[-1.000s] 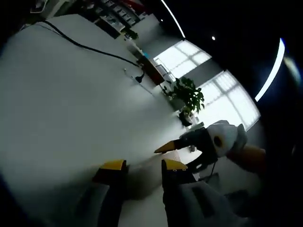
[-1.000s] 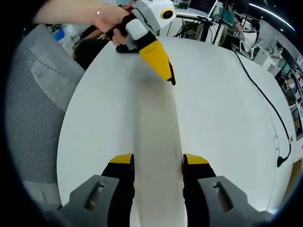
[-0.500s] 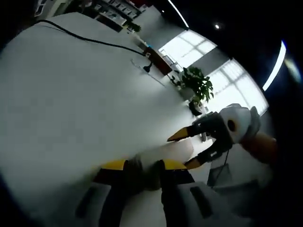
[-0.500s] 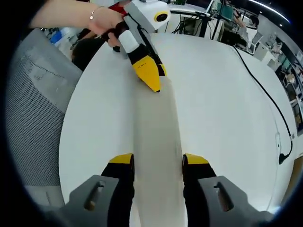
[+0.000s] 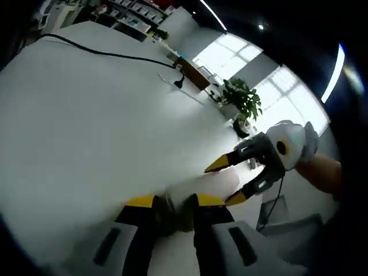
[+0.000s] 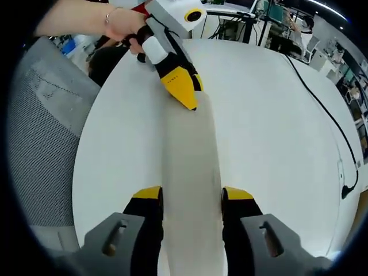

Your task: Arrange the utensils inside the cutlery case until each visible utensil rests in its matching compartment.

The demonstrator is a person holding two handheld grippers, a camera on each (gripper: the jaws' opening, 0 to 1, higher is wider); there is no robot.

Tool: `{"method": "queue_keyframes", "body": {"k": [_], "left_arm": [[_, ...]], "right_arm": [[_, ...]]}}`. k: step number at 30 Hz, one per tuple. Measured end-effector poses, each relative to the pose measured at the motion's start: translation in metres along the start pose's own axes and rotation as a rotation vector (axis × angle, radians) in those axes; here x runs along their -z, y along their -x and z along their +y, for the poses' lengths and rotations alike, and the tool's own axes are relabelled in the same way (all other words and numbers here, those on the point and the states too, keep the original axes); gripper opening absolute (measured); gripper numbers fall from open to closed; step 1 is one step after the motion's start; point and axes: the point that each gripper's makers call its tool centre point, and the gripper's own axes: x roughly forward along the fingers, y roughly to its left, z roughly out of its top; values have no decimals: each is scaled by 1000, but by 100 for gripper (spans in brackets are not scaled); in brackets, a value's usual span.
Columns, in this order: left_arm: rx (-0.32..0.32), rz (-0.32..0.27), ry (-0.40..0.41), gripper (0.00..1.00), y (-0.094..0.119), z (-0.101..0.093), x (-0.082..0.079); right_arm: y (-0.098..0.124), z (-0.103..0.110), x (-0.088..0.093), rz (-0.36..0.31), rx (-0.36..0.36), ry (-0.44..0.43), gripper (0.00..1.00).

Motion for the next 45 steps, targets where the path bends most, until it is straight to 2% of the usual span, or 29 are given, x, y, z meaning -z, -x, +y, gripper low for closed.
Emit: {"method": "queue_keyframes", "body": {"k": [5,7,8,9,10,12,14,16,19,22,23,24,25,26,31,35,37,39,40,43,45], "left_arm": [[-13,12,38,25,0,0,0],[-18,14,83,25,-1,0,0],[-9,19,102,25,1,0,1],[-1,18,136,20,3,-3,0],[72,-39,106,19,11,-15,-16],[24,-153,108,22,32,-7,-45],[20,-159,69,24,48,-8,-57],[1,-157,34,25,56,-6,-64],[-12,-120,-35,21,61,-12,-64],[-22,-87,-102,18,57,-22,-59],[-25,-67,-130,12,56,-24,-55],[-32,-28,-167,6,54,-26,-48],[-40,0,-190,1,53,-27,-43],[-60,37,-212,1,51,-27,-35],[-47,176,-316,1,40,-38,-7],[-52,259,-390,1,31,-44,4],[-47,294,-399,1,23,-47,9],[-63,348,-450,1,21,-47,15],[-76,358,-492,1,19,-45,14],[-81,351,-485,1,13,-43,15],[-91,369,-487,1,10,-38,19]], "right_arm": [[1,1,0,-5,3,7,40],[3,2,2,11,10,36,41],[9,3,0,1,13,25,44],[14,3,-3,-17,18,-5,47],[26,4,-15,-97,26,-50,46],[44,4,-19,-150,40,-98,45],[60,0,-19,-194,78,-121,47],[73,-4,-9,-210,95,-176,44],[89,-9,5,-220,149,-206,35],[92,-6,21,-204,162,-270,28],[92,-4,27,-184,158,-289,21],[91,-3,37,-153,161,-305,9],[91,-3,41,-139,170,-318,3],[90,-2,47,-117,173,-328,0],[86,-1,64,-72,183,-370,0],[82,-3,79,-31,190,-400,0],[79,-4,86,-5,172,-419,0],[78,-6,86,-2,168,-425,0],[78,-7,85,0,169,-428,0],[76,-4,83,-3,163,-431,0],[71,3,91,67,143,-410,0]]}}
